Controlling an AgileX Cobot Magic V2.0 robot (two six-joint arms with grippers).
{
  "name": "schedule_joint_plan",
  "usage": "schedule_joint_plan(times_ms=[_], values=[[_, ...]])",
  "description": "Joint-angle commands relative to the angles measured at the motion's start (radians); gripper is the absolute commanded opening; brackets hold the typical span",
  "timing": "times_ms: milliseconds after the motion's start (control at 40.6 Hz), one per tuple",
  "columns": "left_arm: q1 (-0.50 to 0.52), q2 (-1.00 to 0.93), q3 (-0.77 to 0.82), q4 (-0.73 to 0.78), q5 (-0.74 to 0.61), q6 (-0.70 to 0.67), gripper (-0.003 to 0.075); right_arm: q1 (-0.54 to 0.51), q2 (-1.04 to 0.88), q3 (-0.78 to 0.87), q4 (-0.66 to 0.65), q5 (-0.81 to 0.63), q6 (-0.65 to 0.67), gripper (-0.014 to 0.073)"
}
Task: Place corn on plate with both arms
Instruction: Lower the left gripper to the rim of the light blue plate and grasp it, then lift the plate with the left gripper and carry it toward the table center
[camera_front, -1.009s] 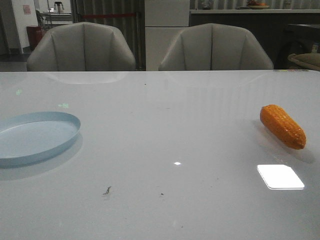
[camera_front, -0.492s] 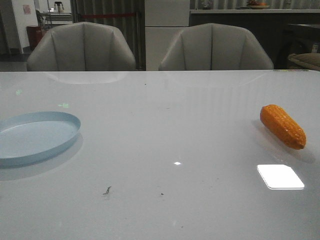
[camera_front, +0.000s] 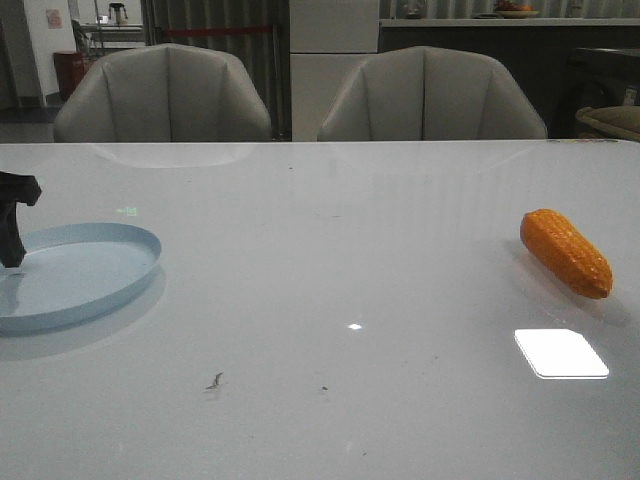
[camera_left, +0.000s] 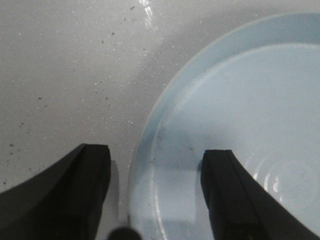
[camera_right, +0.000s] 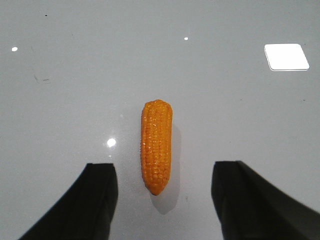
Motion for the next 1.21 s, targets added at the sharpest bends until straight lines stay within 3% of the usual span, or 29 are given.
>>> schedule_joint_plan(times_ms=[0,148,295,443,615,911,1182], values=[[0.001,-0.037,-0.034,-0.009,-0.030,0.000,0.0461,0.003,-0.008,-0.032,-0.011,-0.068,-0.004,0.0520],[0.001,-0.024,-0.034,-0.009,-0.032,0.000,0.0458,0.003,-0.008,-0.032,-0.011,-0.068,-0.004,0.0520],[0.001,0.006,-0.034,-0.009,-0.030,0.000,0.0389,0.003,-0.008,-0.032,-0.011,-0.068,-0.004,0.0520],[0.001,0.020,-0.034,-0.009,-0.020,0.000,0.0280,0.003,-0.008,-0.032,-0.011,-0.068,-0.004,0.0520],[0.001,0.020,-0.034,-0.009,-0.024,0.000,0.0085,0.003,-0.008,-0.032,-0.011,-0.068,-0.004,0.0520],[0.001,0.020,-0.160,-0.017,0.103,0.000,0.0094,0.003,-0.008,-0.032,-0.011,-0.068,-0.004,0.0520],[0.001,0.020,-0.404,-0.191,0.307,0.000,0.0094,0.003,-0.008,-0.032,-0.011,-0.068,-0.004,0.0520]])
